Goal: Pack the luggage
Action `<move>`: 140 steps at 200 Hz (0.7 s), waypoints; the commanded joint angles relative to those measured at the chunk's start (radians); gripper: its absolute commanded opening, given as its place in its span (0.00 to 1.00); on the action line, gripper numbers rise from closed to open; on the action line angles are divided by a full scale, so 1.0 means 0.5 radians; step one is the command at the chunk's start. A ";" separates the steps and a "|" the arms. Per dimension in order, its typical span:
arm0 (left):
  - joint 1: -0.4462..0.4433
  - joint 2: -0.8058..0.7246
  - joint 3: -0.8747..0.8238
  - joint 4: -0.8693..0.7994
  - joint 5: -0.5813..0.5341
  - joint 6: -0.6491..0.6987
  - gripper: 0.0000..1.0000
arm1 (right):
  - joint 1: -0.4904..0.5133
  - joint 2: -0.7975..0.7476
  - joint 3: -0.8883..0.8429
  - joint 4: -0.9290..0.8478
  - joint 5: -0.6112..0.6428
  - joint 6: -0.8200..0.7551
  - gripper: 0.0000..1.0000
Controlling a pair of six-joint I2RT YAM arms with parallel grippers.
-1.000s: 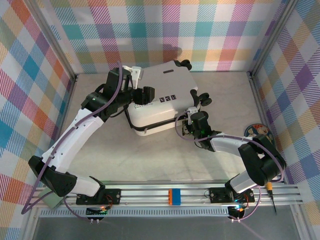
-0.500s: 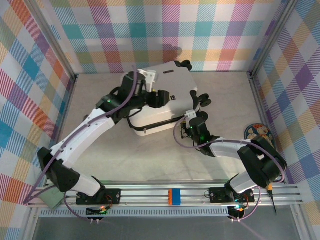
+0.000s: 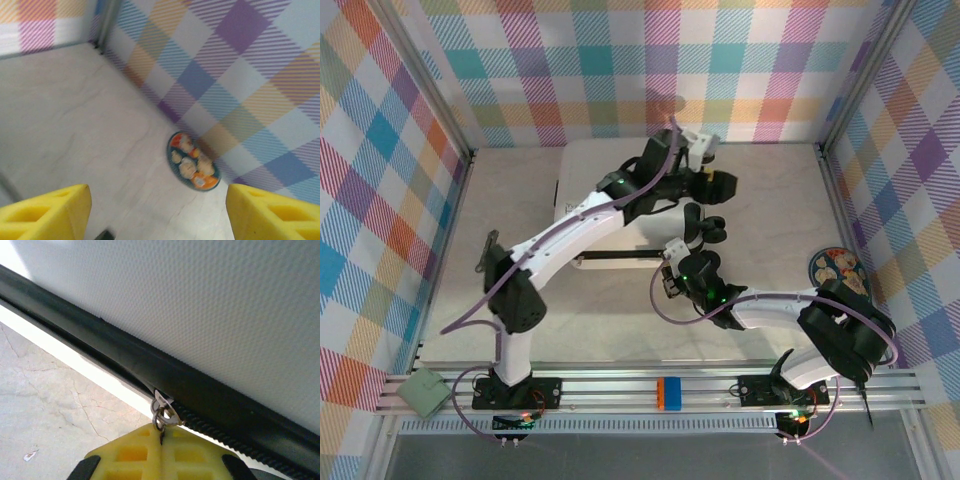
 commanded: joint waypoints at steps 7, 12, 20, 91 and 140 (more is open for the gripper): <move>-0.114 0.322 0.401 -0.148 0.168 -0.074 0.71 | 0.028 -0.068 -0.019 0.181 0.020 -0.037 0.00; -0.127 0.382 0.480 -0.209 0.163 -0.071 0.71 | 0.028 -0.063 -0.019 0.182 0.023 -0.037 0.00; -0.144 0.465 0.580 -0.293 0.163 -0.068 0.71 | 0.029 -0.057 -0.019 0.184 0.031 -0.037 0.00; -0.182 0.747 0.833 -0.722 -0.284 -0.128 0.69 | 0.028 -0.012 -0.035 0.237 0.104 -0.045 0.00; -0.167 0.801 0.811 -0.964 -0.689 -0.197 0.64 | 0.026 -0.012 -0.077 0.249 0.264 0.009 0.00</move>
